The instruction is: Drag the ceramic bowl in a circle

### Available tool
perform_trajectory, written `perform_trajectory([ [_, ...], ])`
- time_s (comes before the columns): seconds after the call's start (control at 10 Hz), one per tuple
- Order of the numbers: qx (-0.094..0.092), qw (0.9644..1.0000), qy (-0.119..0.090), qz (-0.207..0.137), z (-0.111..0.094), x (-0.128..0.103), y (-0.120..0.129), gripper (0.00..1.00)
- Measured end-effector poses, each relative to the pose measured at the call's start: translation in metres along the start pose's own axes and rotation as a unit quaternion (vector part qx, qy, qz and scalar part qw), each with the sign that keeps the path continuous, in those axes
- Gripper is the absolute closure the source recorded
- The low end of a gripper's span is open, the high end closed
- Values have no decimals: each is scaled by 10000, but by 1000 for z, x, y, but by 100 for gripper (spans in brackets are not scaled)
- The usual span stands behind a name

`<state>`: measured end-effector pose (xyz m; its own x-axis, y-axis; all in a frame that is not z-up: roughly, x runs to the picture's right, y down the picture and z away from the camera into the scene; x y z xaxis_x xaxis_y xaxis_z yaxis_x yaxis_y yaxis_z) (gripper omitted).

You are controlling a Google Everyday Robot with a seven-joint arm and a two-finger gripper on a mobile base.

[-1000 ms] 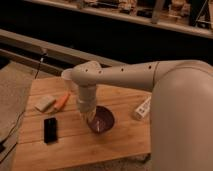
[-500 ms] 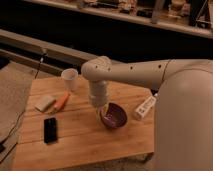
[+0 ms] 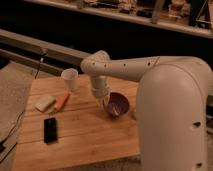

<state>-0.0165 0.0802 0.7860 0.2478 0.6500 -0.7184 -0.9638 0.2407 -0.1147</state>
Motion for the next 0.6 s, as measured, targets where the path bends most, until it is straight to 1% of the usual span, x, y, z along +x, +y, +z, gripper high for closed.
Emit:
perform_trajectory([
  [0.1, 13, 9999, -106, -40, -1, -16, 11, 100],
  [0.3, 6, 9994, -227, -245, -6, -33, 38, 100],
  [0.5, -40, 9982, -288, -515, -12, -39, 64, 100],
  [0.6, -128, 9968, -318, -723, -15, -37, 85, 100],
])
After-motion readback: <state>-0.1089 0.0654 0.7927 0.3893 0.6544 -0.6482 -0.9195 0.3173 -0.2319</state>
